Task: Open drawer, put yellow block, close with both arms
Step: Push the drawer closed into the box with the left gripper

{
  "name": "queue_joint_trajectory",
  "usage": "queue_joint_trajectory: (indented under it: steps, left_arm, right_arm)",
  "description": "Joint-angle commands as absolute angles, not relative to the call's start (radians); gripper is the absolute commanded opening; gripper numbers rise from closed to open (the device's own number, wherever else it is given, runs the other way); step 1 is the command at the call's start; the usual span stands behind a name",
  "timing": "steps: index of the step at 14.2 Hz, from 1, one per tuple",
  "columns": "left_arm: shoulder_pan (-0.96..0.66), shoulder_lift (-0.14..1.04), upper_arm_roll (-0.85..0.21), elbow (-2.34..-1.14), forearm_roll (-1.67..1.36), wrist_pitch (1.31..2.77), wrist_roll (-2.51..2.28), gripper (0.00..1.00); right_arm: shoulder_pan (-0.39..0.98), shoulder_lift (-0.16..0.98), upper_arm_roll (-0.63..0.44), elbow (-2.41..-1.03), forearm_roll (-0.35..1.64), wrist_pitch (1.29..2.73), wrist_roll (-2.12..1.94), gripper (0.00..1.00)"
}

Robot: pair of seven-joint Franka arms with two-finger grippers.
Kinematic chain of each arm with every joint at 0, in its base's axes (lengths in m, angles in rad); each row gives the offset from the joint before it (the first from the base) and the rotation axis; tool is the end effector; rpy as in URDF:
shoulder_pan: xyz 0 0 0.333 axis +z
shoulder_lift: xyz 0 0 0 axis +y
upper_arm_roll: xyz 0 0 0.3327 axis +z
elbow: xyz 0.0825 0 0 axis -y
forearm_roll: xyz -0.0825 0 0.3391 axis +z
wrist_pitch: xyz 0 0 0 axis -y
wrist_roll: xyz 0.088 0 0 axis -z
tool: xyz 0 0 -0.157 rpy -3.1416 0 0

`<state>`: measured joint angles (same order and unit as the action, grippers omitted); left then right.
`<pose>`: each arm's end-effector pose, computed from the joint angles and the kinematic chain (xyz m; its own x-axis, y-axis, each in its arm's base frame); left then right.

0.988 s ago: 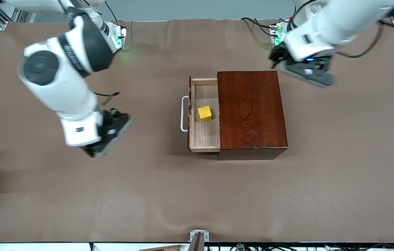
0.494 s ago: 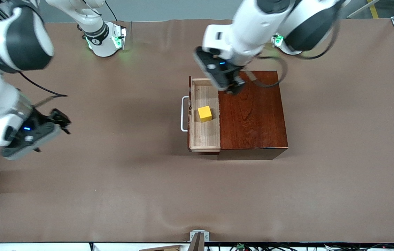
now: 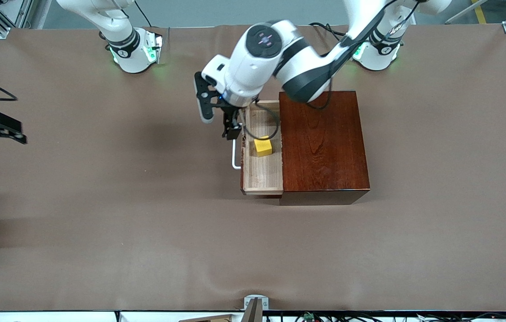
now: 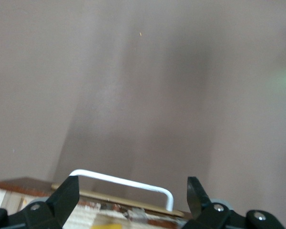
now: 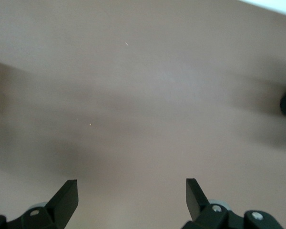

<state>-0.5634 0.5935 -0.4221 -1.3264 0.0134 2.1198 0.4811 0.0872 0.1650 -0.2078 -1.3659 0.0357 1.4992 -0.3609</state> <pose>0.4502 -0.5570 0.4153 0.1949 -0.9311 0.3082 -0.9805 -0.1776 0.0835 0.5515 -0.0508 0.5856 0.9699 0.2422 -0.0258 0.2420 -0.9702 -0.0116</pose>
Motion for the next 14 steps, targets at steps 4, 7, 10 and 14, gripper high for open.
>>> queue_joint_trajectory:
  steps: [4,7,10,14]
  left_arm:
    - [-0.745,0.709,-0.247,-1.262,0.109,2.117,0.537,1.00]
    - [-0.750,0.736,-0.224,-1.267,0.110,2.106,0.535,1.00]
    - [-0.738,0.741,-0.222,-1.267,0.114,2.074,0.548,1.00]
    - [-0.735,0.721,-0.206,-1.266,0.133,1.955,0.551,1.00]
  right_arm:
    - [0.023,0.055,-0.163,-1.446,0.064,1.454,-0.203,1.00]
    - [0.026,0.023,-0.152,-1.497,0.064,1.451,-0.095,1.00]
    - [0.038,0.022,-0.152,-1.531,0.080,1.451,0.006,1.00]
    - [0.028,-0.023,-0.153,-1.589,0.080,1.466,0.005,1.00]
